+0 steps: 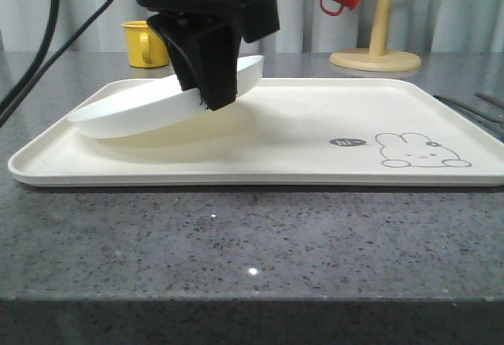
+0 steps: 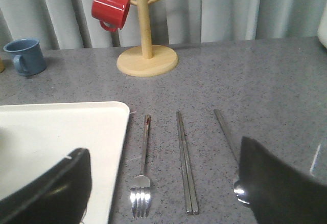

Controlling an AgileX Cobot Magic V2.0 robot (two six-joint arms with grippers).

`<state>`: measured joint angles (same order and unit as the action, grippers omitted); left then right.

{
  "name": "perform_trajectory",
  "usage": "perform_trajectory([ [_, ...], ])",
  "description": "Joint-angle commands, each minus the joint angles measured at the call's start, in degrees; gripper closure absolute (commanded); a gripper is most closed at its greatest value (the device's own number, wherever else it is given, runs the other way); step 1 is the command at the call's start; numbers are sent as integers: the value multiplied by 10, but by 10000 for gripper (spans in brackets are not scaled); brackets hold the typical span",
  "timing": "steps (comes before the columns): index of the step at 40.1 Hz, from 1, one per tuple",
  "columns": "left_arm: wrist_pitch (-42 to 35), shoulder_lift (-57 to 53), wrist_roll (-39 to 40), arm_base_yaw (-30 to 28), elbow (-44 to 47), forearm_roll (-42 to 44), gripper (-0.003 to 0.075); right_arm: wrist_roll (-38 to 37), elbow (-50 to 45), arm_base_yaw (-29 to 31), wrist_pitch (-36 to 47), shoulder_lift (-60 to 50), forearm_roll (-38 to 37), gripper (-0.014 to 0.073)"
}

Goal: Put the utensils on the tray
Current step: 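Grasp the white plate rim with the left gripper and lift it, then lower the white plate onto the tray and release with left gripper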

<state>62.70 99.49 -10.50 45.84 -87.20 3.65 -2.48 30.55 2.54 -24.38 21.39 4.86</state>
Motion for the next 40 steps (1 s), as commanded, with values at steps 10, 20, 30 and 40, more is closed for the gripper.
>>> perform_trajectory([
  [10, -23, -11, 5, 5, -19, -17, 711, 6, 21, 4, 42, 8, 1, -18],
  [20, -29, -11, 5, 5, -19, -29, 536, 6, 21, 4, 42, 8, 1, -18],
  [30, 20, -11, 5, 0, -85, -25, 529, 6, 21, 4, 42, 8, 1, -18],
  [40, 96, -11, 3, -53, -197, -17, 613, 6, 21, 4, 42, 8, 1, -18],
])
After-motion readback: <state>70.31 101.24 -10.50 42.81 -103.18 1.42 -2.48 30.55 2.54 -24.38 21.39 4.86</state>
